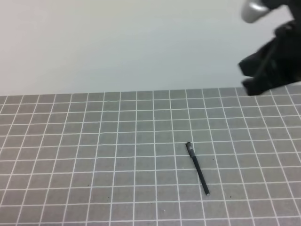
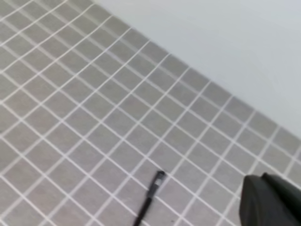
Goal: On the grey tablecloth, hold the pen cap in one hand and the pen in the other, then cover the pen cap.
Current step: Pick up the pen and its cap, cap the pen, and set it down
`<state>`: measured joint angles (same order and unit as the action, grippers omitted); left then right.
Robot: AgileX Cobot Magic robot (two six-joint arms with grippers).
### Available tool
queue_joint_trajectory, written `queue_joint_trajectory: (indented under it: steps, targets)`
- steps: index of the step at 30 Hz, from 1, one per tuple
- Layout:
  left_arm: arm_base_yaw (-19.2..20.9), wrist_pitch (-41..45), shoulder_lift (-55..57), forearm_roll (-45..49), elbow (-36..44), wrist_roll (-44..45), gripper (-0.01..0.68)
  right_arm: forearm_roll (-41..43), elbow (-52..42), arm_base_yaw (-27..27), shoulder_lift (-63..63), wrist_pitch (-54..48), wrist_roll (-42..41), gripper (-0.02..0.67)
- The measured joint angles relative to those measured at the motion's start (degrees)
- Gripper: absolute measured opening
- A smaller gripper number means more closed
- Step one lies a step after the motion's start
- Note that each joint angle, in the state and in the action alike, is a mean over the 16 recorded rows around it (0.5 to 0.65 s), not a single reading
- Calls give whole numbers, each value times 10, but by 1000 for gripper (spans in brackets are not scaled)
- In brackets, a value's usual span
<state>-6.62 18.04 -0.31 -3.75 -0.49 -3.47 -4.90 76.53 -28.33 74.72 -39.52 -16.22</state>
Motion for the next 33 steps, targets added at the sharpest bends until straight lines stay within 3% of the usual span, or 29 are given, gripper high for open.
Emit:
queue_joint_trajectory:
  steps: [6,12,24,33]
  targets:
    - [0,3,-3,1,6,12,0,44,-140,21,-114,126,-1,2]
    - [-1,6,-4,2,8,16,0,33,-301,81,-267,196,-4,3]
    - [-1,6,-4,2,8,16,0,-1,-553,249,-571,232,-21,3]
    - [-1,6,-3,2,6,17,0,3,-690,293,-701,251,-22,2]
